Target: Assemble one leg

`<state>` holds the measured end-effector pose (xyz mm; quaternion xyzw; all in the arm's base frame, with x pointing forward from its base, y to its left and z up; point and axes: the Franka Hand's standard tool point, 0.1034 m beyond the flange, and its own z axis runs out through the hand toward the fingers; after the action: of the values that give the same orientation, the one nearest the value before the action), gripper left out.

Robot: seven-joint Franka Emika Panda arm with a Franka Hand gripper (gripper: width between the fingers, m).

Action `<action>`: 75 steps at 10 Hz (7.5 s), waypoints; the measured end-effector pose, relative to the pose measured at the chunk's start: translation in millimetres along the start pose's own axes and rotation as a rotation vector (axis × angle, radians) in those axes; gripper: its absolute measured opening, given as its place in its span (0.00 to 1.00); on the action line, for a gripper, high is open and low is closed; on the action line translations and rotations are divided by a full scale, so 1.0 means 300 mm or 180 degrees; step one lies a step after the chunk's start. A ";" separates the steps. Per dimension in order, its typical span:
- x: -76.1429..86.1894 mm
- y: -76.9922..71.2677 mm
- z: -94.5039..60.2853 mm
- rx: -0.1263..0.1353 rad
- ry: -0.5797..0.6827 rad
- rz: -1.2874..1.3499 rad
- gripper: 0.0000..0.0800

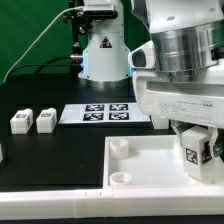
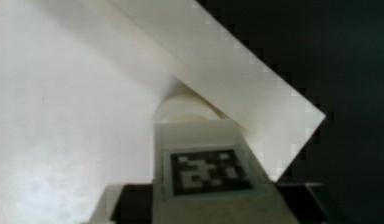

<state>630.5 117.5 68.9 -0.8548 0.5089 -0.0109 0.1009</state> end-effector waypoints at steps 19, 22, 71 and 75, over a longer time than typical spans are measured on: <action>-0.058 -0.035 -0.028 -0.0290 0.0096 -0.3994 0.70; -0.044 -0.032 -0.030 -0.0260 0.0123 -0.3227 0.40; -0.040 -0.008 -0.020 -0.0100 -0.0007 -0.0669 0.81; -0.022 -0.017 -0.019 -0.0288 0.0054 -0.2584 0.81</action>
Offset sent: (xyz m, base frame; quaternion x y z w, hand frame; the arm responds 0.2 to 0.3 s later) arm 0.0000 0.0000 0.0000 0.0000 0.0000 0.0000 1.0000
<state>631.1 124.9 76.1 -0.9897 0.1310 -0.0344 0.0465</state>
